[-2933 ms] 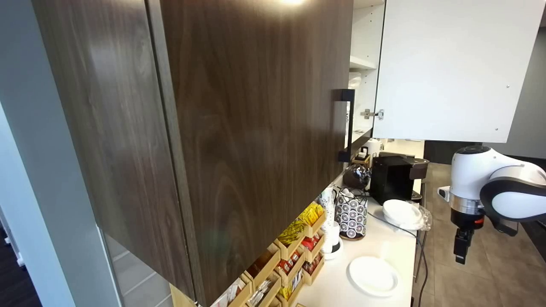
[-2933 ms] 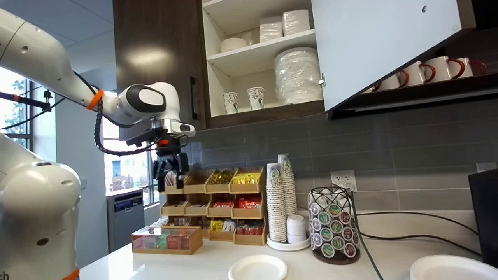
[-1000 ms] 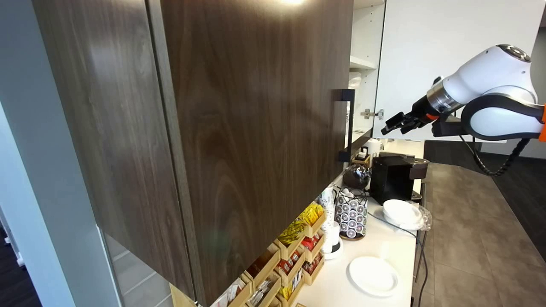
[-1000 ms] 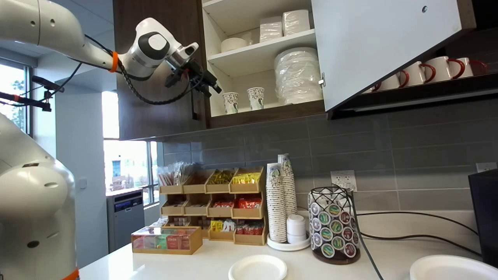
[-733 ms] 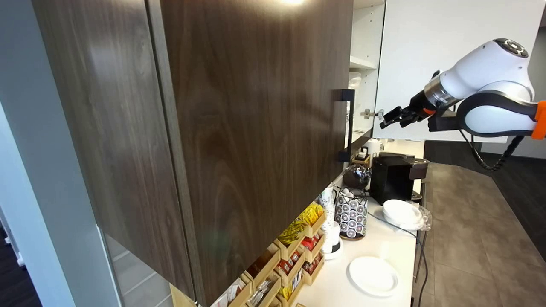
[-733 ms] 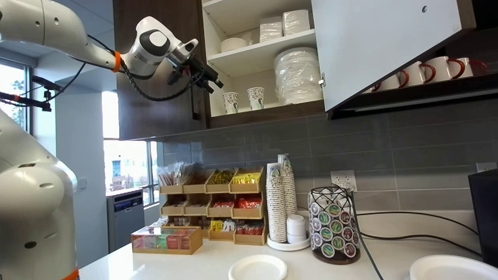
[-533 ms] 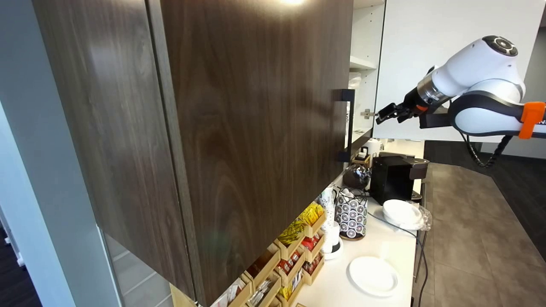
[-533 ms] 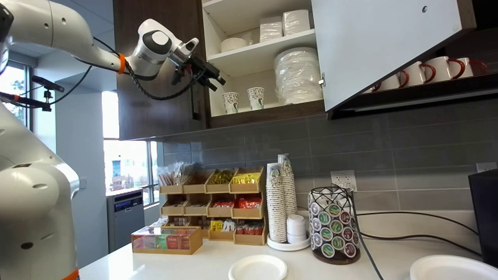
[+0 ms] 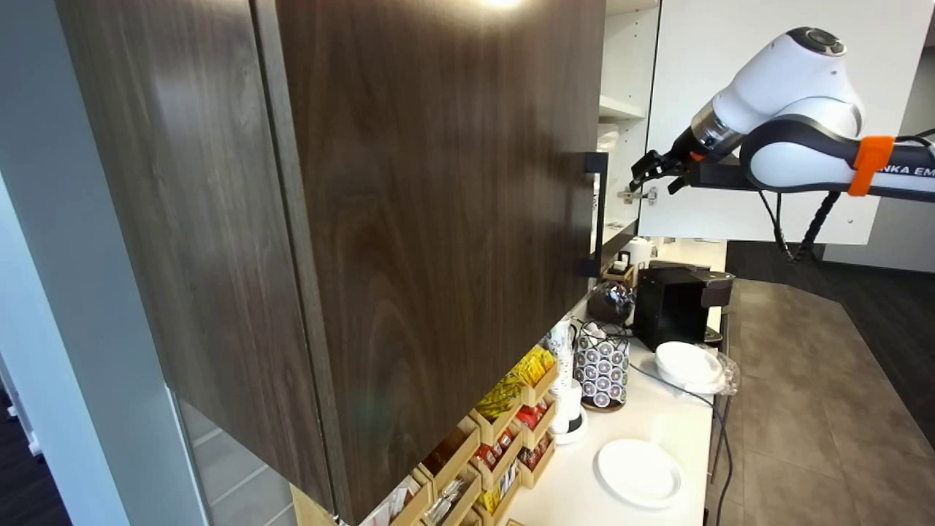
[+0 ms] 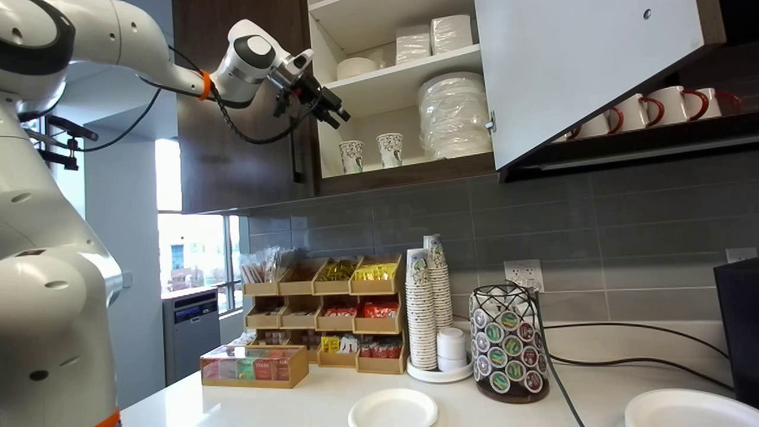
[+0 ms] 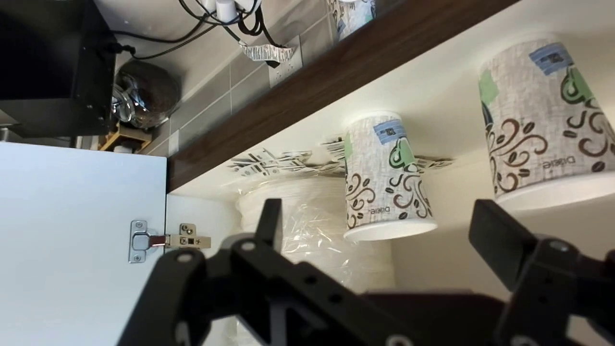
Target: Put the far left cup inside the far right cup in the cabinet
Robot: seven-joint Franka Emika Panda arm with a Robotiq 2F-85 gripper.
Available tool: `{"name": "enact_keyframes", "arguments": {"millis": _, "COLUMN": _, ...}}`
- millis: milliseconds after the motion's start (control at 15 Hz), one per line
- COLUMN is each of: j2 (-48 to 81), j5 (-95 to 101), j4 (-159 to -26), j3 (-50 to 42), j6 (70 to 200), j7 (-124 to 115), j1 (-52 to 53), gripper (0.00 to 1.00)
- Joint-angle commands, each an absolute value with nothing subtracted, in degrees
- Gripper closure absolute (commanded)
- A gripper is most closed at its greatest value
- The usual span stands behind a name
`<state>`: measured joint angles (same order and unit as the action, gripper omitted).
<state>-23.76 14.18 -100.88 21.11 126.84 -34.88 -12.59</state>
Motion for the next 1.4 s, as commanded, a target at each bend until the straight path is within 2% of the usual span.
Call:
{"name": "enact_keyframes", "arguments": {"millis": 0, "j2": -16.4, "j5": 13.4, "j4": -91.9, "j3": 19.8, "j6": 119.5, "j7": -37.8, "j1": -9.3, "gripper": 0.00}}
{"name": "enact_keyframes", "arguments": {"millis": 333, "j2": -8.9, "j5": 9.6, "j4": -83.8, "j3": 17.2, "j6": 114.2, "j7": -41.2, "j1": -4.0, "gripper": 0.00}}
{"name": "enact_keyframes", "arguments": {"millis": 800, "j2": -3.2, "j5": 8.5, "j4": -75.7, "j3": 13.1, "j6": 114.6, "j7": -48.5, "j1": 0.5, "gripper": 0.00}}
{"name": "enact_keyframes", "arguments": {"millis": 1333, "j2": -1.1, "j5": 2.0, "j4": -74.7, "j3": 14.7, "j6": 114.2, "j7": -50.2, "j1": -1.2, "gripper": 0.00}}
